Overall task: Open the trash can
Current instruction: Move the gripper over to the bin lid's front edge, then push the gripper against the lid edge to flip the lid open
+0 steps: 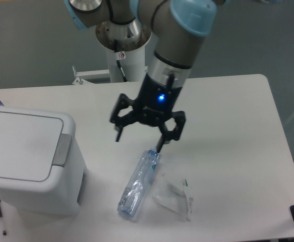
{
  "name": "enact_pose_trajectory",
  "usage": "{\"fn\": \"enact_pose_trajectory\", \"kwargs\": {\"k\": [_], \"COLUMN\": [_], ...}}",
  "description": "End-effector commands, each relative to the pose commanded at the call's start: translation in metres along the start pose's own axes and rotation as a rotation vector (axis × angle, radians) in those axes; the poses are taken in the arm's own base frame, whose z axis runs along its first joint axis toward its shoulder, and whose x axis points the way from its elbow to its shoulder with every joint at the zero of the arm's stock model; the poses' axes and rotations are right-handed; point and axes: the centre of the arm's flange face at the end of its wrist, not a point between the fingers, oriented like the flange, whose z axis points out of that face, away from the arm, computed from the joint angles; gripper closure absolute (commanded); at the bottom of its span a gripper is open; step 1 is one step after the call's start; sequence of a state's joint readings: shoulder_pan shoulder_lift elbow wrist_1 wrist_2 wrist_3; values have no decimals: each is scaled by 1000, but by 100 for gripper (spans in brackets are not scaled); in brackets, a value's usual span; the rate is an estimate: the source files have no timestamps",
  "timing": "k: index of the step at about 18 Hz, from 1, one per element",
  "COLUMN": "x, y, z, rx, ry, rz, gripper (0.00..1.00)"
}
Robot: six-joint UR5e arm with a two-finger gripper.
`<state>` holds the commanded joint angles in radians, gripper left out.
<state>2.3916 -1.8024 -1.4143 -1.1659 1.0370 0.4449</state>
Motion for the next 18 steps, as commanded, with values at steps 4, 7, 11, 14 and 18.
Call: {"fn": "enact_pose_trajectory", "kwargs": {"k": [4,7,11,14,18], "x": [19,41,40,39,40], "y": [-3,-4,-4,-6,-5], "z": [17,26,38,50,54], "rx": [-16,-30,-45,-46,-46], "ry": [21,38,46,49,51], "rz": [-60,-34,-35,-34,-48], "gripper": [0,0,0,0,0]}}
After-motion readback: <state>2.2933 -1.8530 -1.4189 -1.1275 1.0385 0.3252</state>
